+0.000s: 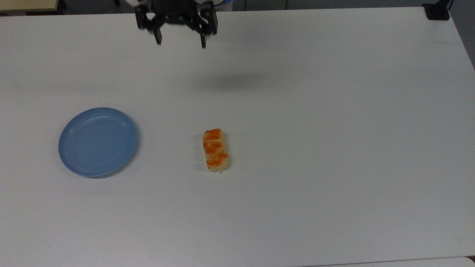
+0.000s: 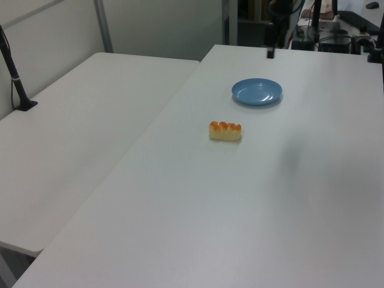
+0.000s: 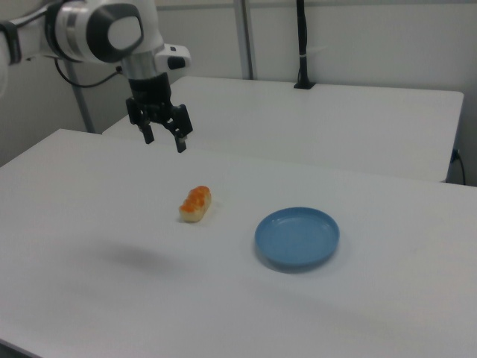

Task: Put the bread onto the plate
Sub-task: 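Move the open gripper down toward the orange-topped bread roll, then lower the gripper around the bread roll and close on it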

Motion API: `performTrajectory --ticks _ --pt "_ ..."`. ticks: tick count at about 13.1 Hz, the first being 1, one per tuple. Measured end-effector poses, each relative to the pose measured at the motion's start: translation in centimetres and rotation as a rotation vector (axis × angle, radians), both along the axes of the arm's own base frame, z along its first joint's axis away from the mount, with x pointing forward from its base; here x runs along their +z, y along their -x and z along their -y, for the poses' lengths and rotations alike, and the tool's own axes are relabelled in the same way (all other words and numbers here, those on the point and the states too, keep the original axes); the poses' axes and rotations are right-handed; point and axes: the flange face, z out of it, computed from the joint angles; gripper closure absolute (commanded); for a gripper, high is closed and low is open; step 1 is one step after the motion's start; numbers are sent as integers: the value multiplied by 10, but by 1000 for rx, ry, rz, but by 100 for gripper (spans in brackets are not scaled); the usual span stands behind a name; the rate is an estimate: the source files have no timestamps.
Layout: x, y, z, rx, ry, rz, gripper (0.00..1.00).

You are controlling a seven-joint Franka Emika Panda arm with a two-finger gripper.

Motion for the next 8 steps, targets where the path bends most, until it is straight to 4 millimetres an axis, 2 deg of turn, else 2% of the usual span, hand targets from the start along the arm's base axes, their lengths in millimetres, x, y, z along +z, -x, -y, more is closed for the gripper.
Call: performTrajectory --ticks 2,3,4,5,8 --pt "-41 -33 -10 16 0 54 0" --pt "-58 -43 -16 24 0 60 0" --pt "-87 -57 -29 45 0 59 0" --pt "-114 -66 -40 60 1 41 0" --pt "-167 -85 -64 94 5 57 0"
